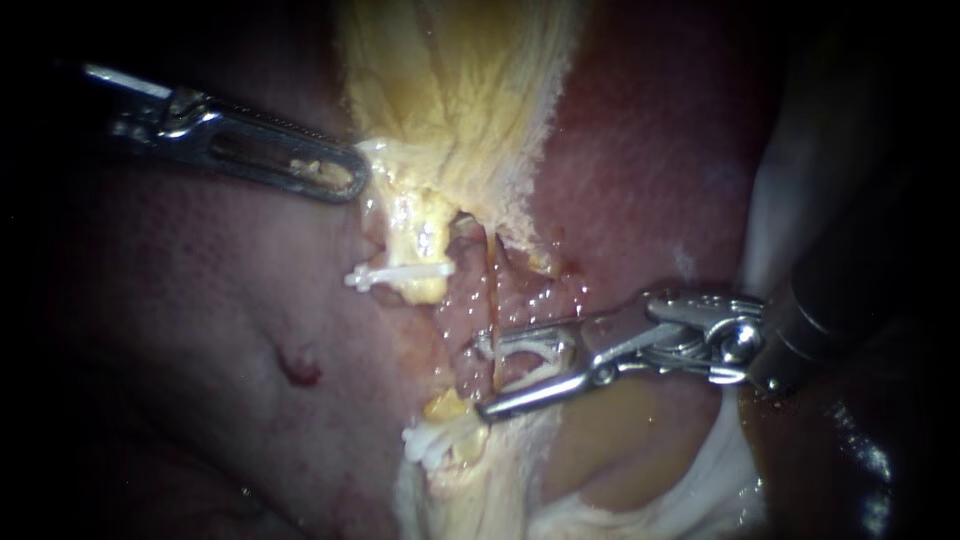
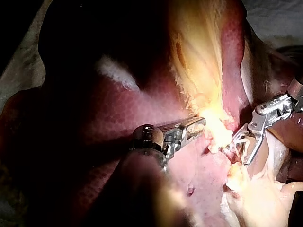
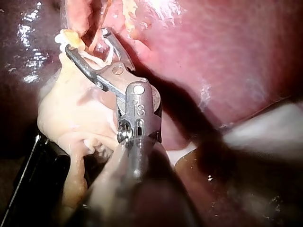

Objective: Clipping first clip right tube

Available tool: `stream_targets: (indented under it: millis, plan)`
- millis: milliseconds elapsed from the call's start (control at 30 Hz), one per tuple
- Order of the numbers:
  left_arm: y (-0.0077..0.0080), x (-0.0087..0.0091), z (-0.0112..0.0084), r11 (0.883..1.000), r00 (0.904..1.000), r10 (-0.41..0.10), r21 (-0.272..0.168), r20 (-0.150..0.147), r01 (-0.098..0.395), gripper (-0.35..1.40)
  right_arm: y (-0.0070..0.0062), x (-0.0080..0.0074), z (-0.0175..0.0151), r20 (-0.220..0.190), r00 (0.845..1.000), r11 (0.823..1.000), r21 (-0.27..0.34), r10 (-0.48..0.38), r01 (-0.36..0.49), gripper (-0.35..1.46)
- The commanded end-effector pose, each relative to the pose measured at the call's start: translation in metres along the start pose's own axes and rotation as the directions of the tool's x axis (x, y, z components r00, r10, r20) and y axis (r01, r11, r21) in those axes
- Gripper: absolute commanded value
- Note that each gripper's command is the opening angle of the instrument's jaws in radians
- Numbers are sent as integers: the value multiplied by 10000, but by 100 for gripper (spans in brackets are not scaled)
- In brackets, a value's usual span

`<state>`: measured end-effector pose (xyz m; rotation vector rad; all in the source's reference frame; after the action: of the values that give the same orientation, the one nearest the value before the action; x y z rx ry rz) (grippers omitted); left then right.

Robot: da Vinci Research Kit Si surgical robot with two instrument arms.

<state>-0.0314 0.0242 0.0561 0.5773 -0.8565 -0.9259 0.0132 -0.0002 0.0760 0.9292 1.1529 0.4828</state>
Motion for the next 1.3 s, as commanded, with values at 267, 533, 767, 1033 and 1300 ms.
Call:
stream_targets:
  millis: [267,533,767,1033,1300]
  plan:
    - [0,0,1,10000,10000,-3,-5,1,3,-35,2,2,9,-249,9996,9999,85,102,-99,49]
    - [0,0,1,10000,10000,-2,-3,0,2,-35,1,4,13,-377,9992,9998,159,156,-150,49]
    - [0,0,1,10000,10000,-2,-4,0,2,-35,-4,6,12,-500,9986,9996,260,161,-149,49]
    - [1,0,0,10000,10000,0,-1,-1,0,-35,-21,15,4,-776,9968,9985,510,214,-174,50]
    - [1,0,0,10000,10000,-1,-1,-2,1,-35,-47,27,6,-1094,9933,9889,1472,384,-220,50]
